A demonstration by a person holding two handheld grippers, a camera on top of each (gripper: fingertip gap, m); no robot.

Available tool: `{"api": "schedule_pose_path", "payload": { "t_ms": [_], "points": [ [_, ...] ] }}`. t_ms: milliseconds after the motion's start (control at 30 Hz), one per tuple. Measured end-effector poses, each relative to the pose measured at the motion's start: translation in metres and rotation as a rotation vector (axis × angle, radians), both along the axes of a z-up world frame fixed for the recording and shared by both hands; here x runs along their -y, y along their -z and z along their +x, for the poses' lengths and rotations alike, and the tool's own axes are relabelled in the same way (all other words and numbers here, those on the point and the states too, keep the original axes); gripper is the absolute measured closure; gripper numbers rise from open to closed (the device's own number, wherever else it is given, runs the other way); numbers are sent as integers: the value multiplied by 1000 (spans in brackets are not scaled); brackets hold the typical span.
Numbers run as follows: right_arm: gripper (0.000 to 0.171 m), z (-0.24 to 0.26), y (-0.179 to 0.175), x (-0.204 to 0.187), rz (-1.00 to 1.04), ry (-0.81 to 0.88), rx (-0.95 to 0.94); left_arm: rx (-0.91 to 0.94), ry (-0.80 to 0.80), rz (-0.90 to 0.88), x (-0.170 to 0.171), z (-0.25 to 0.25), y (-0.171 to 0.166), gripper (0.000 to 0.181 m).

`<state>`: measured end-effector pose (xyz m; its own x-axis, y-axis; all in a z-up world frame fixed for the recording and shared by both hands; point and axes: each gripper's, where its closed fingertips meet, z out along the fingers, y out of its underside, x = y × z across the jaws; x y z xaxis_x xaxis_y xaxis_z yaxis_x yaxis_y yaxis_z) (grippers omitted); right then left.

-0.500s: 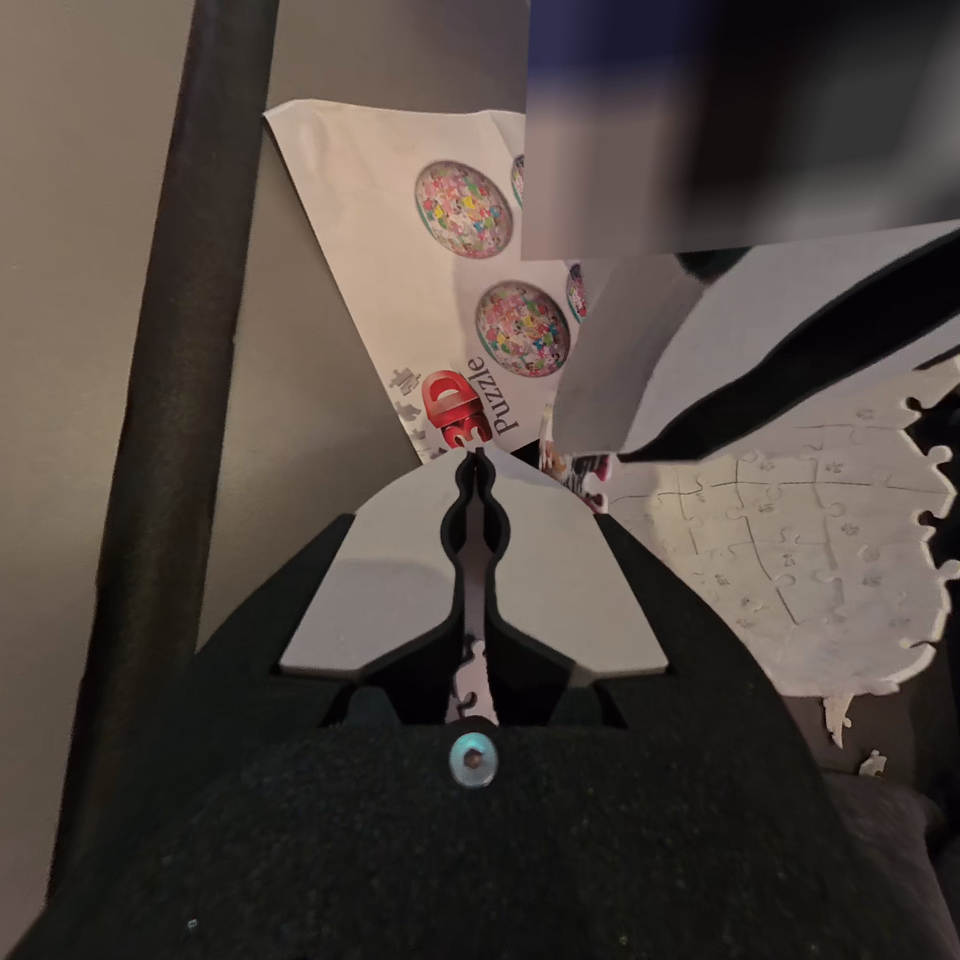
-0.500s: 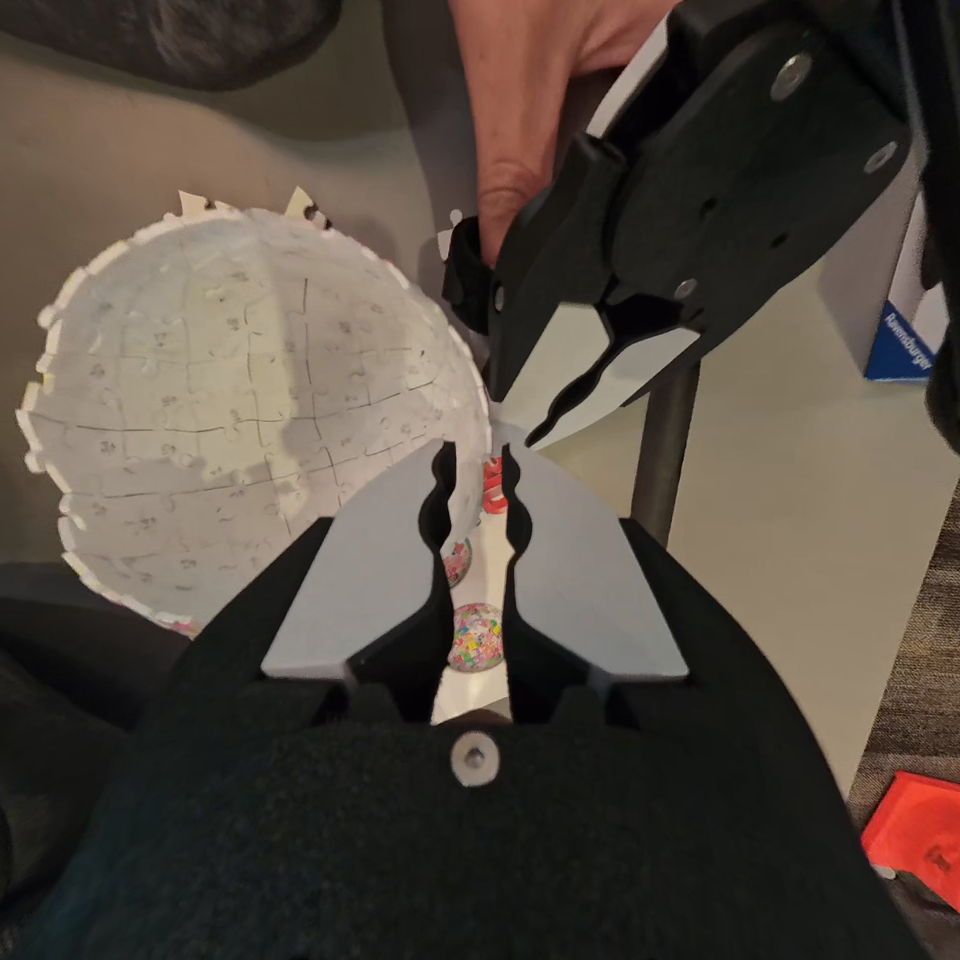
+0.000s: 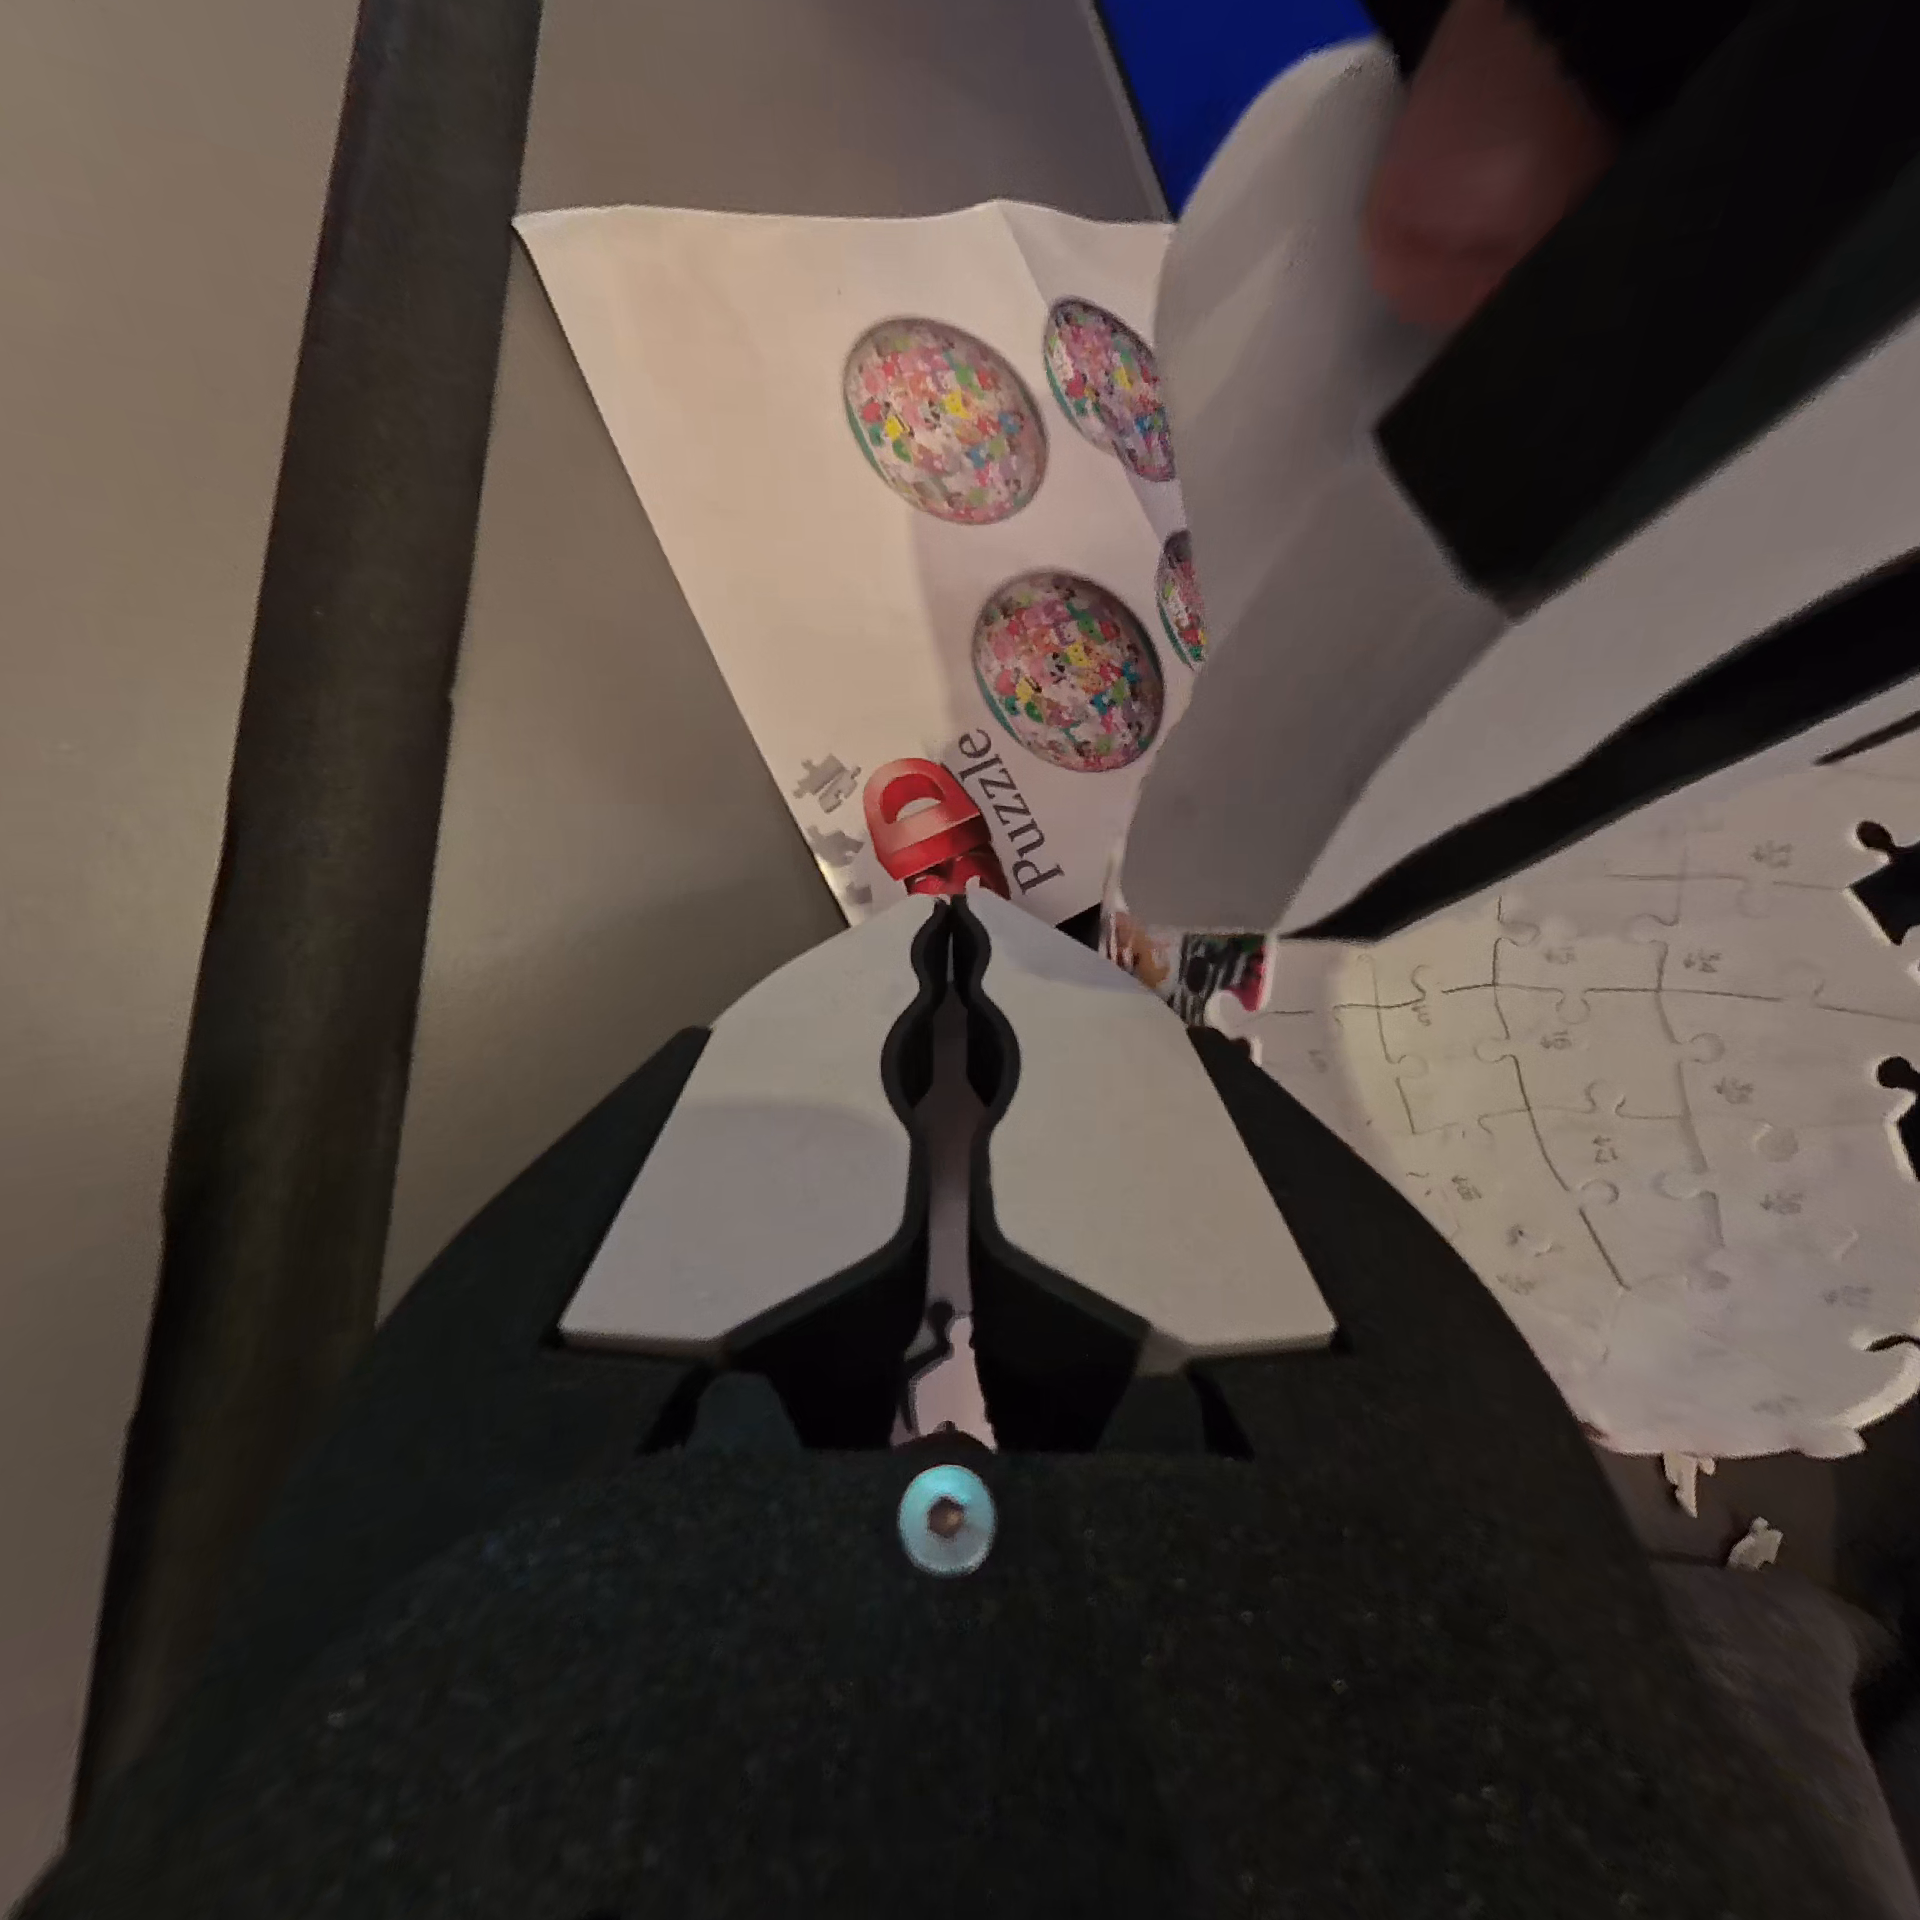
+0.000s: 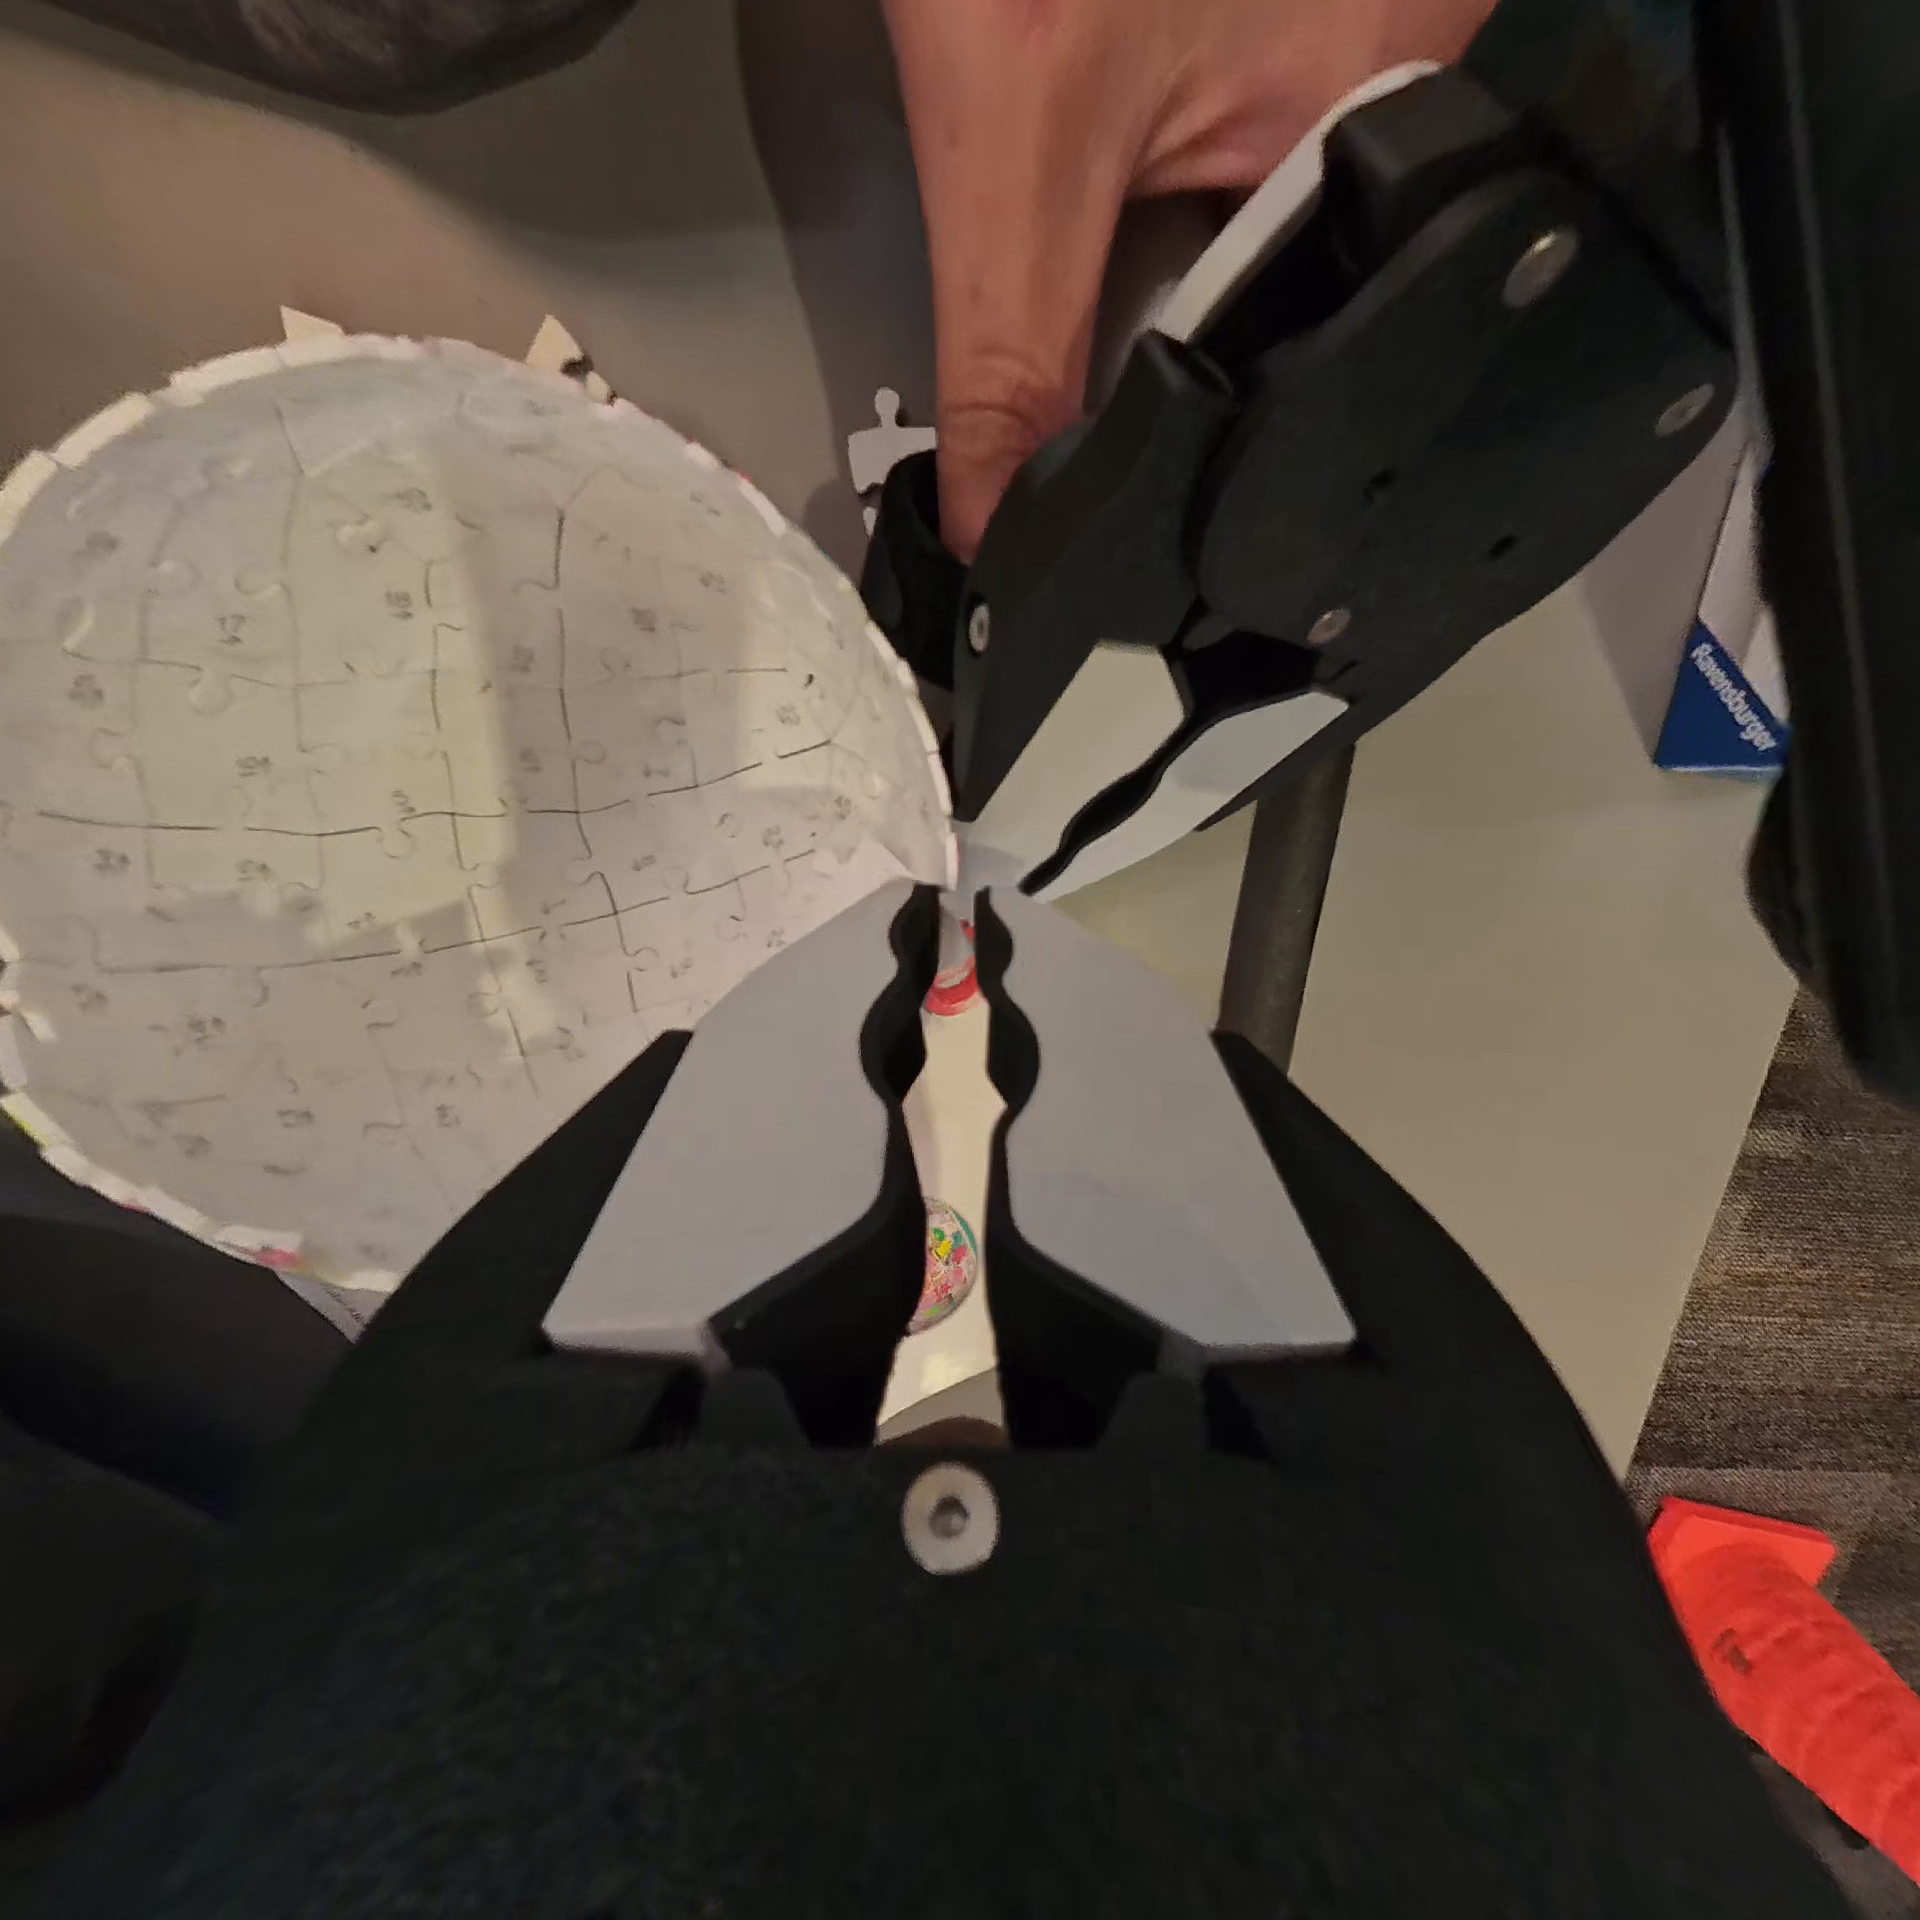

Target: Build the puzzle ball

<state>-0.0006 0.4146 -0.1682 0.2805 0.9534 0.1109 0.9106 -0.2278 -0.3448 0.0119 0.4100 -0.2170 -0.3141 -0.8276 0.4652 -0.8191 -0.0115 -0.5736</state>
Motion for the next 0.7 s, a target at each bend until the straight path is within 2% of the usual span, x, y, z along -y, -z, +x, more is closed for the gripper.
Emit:
{"api": "schedule_pose_path", "payload": {
  "t_ms": [567,700],
  "points": [
    [169,4,-2,5,-37,38,12,-2,-17,7,-3,1,1,180],
    [156,10,-15,10,-39,97,9,17,-33,1,-6,1,-5,179]
  ]
}}
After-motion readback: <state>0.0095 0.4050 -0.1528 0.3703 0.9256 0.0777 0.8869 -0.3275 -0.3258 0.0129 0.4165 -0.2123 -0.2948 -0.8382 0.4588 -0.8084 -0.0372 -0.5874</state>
